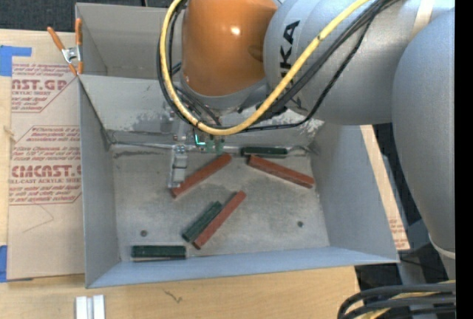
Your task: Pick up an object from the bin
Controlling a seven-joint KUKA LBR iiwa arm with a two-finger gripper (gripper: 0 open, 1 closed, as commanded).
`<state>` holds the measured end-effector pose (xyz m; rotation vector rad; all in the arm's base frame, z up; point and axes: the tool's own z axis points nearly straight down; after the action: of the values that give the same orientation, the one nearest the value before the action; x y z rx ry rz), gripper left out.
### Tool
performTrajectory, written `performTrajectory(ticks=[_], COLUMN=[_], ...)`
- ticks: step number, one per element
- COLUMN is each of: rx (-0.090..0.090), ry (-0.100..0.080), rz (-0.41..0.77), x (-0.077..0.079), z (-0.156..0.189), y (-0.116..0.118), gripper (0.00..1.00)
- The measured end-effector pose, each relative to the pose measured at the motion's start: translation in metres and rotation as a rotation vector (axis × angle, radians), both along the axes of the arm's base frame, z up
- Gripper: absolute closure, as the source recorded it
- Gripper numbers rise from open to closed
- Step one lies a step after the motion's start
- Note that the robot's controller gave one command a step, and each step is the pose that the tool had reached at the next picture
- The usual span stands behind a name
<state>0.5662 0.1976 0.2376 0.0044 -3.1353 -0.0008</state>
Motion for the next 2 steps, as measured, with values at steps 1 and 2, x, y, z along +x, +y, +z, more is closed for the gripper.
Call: performTrajectory(ticks=[1, 2], rx=[0.001, 0.001], ry=[-0.008, -0.013], rz=[-0.002, 0.057], x=[0.002, 0.006], z=[0.005, -0.061], y=[-0.001, -0.031], gripper=[0.00, 0.00])
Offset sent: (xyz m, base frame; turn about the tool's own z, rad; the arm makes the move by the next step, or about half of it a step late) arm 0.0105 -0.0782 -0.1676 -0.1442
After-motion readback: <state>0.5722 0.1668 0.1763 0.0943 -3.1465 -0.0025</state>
